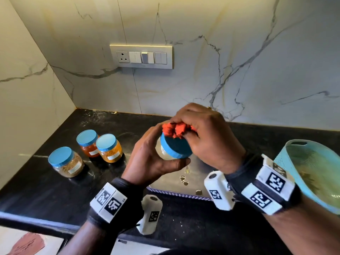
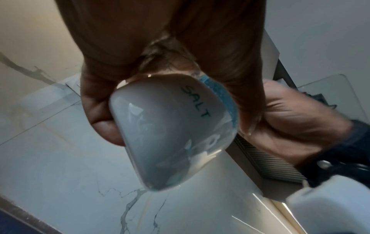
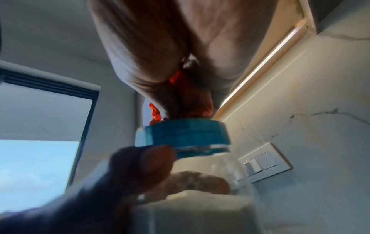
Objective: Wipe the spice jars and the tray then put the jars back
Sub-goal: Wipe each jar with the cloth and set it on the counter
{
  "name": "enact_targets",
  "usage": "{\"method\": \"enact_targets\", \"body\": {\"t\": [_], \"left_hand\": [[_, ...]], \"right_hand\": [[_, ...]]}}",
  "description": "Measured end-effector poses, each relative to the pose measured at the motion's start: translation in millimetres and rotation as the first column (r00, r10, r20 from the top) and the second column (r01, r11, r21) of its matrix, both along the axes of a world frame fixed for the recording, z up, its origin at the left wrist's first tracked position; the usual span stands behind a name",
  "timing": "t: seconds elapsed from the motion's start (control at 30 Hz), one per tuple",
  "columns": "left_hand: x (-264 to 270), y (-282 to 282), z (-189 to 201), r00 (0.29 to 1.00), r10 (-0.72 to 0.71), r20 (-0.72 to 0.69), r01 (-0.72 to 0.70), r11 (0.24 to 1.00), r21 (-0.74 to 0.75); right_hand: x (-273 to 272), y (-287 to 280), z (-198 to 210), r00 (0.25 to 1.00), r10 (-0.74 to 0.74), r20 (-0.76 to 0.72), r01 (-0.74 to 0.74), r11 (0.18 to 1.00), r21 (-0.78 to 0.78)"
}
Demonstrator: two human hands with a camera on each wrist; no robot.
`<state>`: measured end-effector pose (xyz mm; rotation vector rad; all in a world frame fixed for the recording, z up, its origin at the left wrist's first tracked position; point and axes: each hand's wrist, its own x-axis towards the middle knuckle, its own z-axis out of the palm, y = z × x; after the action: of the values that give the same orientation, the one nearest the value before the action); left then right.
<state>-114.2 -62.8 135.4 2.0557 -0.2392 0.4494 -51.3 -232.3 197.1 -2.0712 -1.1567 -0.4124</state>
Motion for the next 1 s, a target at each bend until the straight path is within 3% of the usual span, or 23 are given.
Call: {"method": "enact_targets", "body": {"t": [0.17, 0.37, 0.5, 0.6, 0.8, 0.93, 1.0], "left_hand": [[-1.5, 8.1, 3.9, 0.998, -0.024, -0.052, 0.017, 0.99, -0.141], [1.4, 0.8, 6.6, 0.965, -0.177, -0.192, 0.097, 0.926, -0.364], [-0.1, 5.6, 8.0, 0.958, -0.192, -0.213, 0.069, 0.875, -0.48], [-4.7, 7.4, 5.9, 0.953, -0.191, -0.237, 0.057, 0.877, -0.477], [-3.6, -2.2, 4.9, 0.955, -0.143, -0.259, 0.03, 0.919, -0.394], [-3.7, 6.6, 2.9, 0.967, -0.085, -0.239, -0.007, 0.933, -0.36], [-5.0, 8.8, 0.8, 0.966, -0.08, -0.248, -0.024, 0.921, -0.388]], "right_hand": [[-13.0, -15.7, 3.6, 0.99, 0.136, -0.036, -0.139, 0.987, -0.082], [22.7, 0.8, 14.3, 0.999, 0.04, 0.01, -0.038, 0.99, -0.139], [13.8, 10.3, 20.9, 0.986, 0.168, -0.009, -0.167, 0.97, -0.175], [17.3, -4.4, 21.5, 0.973, 0.208, -0.096, -0.222, 0.958, -0.179], [27.4, 15.2, 10.7, 0.994, 0.086, -0.065, -0.095, 0.985, -0.146], [15.4, 5.6, 17.0, 0.96, 0.26, -0.099, -0.274, 0.945, -0.176], [18.7, -9.7, 20.0, 0.959, 0.273, -0.079, -0.284, 0.928, -0.24]]}}
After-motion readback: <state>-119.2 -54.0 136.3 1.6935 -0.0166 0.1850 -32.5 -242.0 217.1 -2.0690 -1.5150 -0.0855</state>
